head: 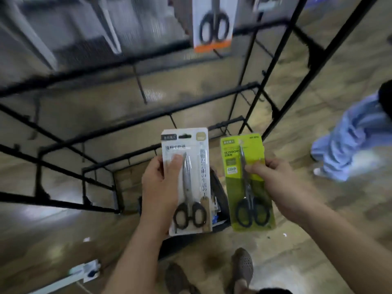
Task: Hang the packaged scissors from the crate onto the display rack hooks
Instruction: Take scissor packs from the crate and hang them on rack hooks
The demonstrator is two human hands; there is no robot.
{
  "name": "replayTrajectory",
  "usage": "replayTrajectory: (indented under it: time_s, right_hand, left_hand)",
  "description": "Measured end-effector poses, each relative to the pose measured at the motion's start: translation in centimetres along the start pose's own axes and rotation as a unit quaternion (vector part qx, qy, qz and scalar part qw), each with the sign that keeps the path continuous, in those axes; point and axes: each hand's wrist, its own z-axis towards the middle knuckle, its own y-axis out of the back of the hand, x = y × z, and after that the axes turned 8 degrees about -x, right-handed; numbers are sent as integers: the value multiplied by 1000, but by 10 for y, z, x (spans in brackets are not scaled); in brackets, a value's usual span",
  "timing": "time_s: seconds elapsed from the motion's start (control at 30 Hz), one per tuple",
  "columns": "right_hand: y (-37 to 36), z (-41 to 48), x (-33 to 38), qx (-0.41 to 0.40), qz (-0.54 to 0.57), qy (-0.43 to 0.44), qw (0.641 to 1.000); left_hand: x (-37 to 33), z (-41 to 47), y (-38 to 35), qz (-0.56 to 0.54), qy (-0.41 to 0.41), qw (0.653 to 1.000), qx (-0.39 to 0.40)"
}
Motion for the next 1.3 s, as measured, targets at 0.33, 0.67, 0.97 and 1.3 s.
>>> replayTrajectory:
  time_s: [0.33, 0.67, 0.97, 1.3]
  right_hand:
    - [-34, -143, 160, 2, 136, 126, 983]
    - [31, -139, 216, -20, 172, 183, 968]
    - [95, -22, 259, 26, 179, 176, 968]
    - [142, 82, 293, 68, 152, 158, 973]
  left_hand:
    - [-182, -44, 93, -104, -112, 988, 12]
    - [-251, -78, 62, -102, -175, 979, 34]
    - [-290, -59, -61, -82, -187, 978, 29]
    - [-277, -14, -157, -84, -164, 982, -53]
